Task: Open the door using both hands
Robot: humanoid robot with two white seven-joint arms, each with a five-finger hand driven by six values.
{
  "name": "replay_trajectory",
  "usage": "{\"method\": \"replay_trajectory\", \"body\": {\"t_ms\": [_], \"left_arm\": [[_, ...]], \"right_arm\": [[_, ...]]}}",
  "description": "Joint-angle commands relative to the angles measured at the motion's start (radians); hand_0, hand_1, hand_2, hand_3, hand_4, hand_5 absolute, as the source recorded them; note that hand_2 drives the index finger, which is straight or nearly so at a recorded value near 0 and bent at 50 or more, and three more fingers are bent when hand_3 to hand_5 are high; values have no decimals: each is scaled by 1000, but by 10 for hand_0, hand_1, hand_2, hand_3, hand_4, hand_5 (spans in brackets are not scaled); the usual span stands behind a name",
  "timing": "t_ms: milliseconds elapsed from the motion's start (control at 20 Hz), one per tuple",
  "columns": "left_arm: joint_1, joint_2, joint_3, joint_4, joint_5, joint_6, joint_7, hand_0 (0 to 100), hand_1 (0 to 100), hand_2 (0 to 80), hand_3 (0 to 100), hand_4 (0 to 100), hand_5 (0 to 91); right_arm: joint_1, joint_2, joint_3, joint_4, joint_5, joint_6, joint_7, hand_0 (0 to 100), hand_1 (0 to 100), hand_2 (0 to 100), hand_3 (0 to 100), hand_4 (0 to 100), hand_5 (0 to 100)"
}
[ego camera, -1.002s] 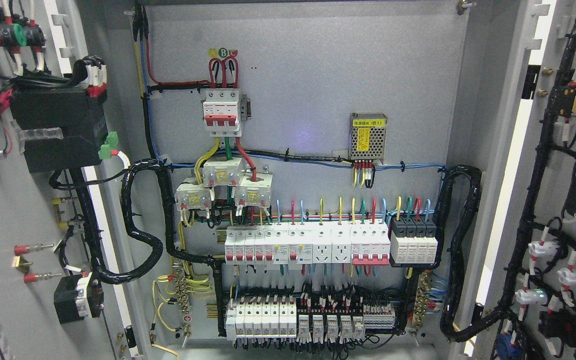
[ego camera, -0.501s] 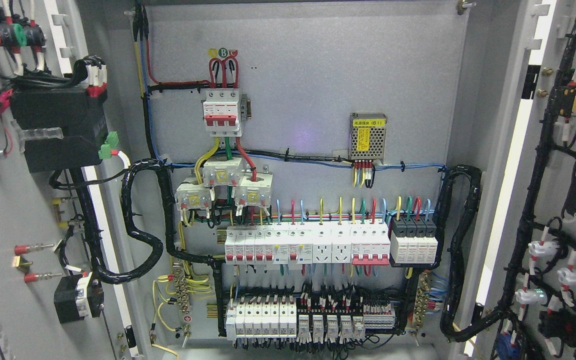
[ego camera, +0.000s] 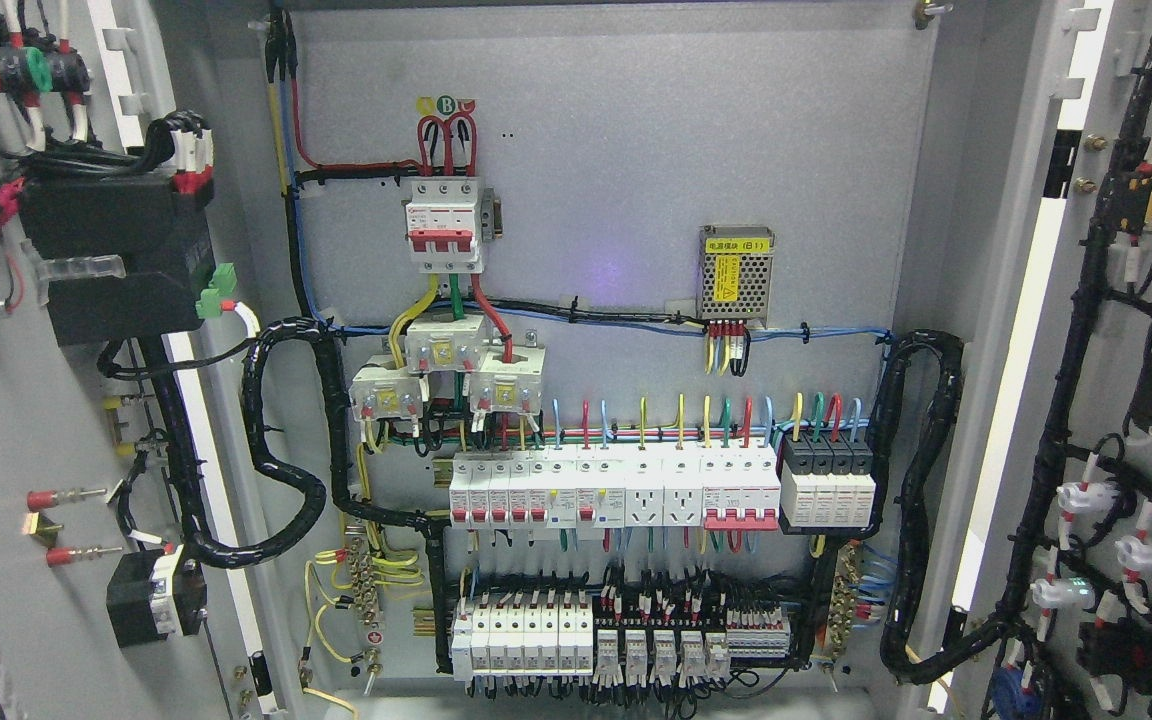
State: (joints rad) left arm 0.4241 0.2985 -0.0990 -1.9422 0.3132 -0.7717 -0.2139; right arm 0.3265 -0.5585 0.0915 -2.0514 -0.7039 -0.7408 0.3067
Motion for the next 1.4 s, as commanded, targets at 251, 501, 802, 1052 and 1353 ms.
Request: {"method": "replay_trajectory", "body": {"t_ms": [251, 501, 802, 1052, 1353], "left_arm": [[36, 21, 82, -3, 115, -687, 2, 0, 0, 0, 0, 28, 0], [76, 50, 145, -3, 171, -738, 4, 0, 0, 0, 0, 28, 0], [136, 62, 245, -3, 233, -739, 4, 0, 0, 0, 0, 29, 0], [139, 71, 329, 3, 293, -738, 5, 0, 0, 0, 0, 29, 0], [142, 70, 395, 8, 322, -733, 5, 0, 0, 0, 0, 29, 0]], "right_arm": [[3, -74, -102, 68, -86, -2, 9, 0, 0, 0, 0, 0, 0], [20, -83, -124, 76, -97, -3, 19, 0, 0, 0, 0, 0, 0], [25, -93, -151, 80, -134, -5, 19, 0, 0, 0, 0, 0, 0], [31, -103, -174, 102, -134, -9, 19, 0, 0, 0, 0, 0, 0], [33, -124, -199, 122, -152, -9, 22, 0, 0, 0, 0, 0, 0]]}}
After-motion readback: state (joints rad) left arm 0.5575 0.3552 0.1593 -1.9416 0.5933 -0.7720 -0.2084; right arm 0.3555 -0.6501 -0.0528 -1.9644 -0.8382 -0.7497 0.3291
